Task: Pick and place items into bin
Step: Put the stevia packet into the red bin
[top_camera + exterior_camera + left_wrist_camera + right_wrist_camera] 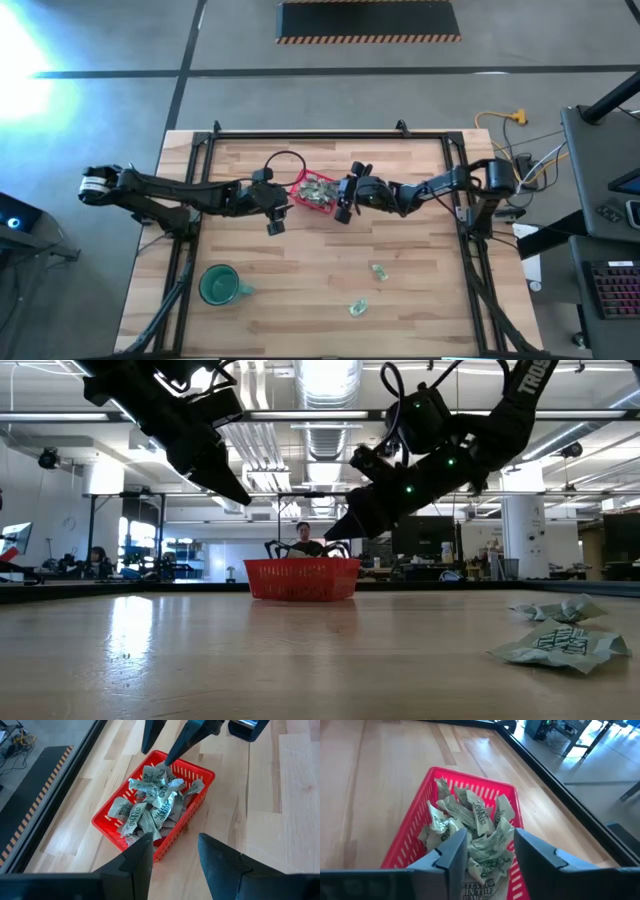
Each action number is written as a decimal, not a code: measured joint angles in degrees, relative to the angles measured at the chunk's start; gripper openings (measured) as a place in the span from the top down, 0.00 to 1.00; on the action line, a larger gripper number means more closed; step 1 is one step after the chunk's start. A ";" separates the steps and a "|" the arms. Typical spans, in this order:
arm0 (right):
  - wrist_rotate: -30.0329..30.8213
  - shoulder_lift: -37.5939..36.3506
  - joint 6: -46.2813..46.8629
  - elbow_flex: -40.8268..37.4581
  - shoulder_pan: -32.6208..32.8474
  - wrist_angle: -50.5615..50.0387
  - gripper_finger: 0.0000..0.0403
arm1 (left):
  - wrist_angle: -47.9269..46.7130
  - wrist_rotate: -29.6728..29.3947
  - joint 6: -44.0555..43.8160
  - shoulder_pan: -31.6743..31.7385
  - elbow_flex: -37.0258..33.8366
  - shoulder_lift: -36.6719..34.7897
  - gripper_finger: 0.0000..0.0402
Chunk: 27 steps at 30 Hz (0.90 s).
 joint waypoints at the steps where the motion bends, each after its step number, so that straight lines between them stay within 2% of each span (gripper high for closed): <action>1: 0.01 -0.41 -0.31 0.00 0.15 -0.46 0.61 | 0.00 0.00 0.00 0.00 0.00 0.00 0.65; 6: -0.55 -4.36 -0.64 0.00 0.97 -6.61 0.60 | 0.00 0.00 0.00 -0.01 0.00 0.00 0.65; 11: -6.08 -10.47 0.69 -0.02 2.24 -20.19 0.62 | 0.00 0.49 0.00 0.00 0.00 0.00 0.65; 13: -7.78 -12.83 2.59 -0.02 2.99 -26.09 0.63 | 0.08 4.54 0.38 -0.06 0.00 0.00 0.65; 15: -9.61 -15.16 4.57 -0.02 3.68 -32.43 0.64 | 1.46 12.16 2.44 -0.28 -0.12 0.13 0.65; 18: -12.77 -17.84 7.87 -0.02 4.96 -40.47 0.65 | 7.32 23.98 5.51 -1.17 -0.53 1.72 0.65; 20: -14.83 -19.22 10.44 -0.07 6.01 -44.89 0.66 | 11.61 28.56 7.62 -2.06 -0.74 3.26 0.65; 27: -24.16 -21.08 20.05 -1.05 10.88 -50.81 0.66 | 18.33 30.11 10.61 -3.72 0.65 9.24 0.65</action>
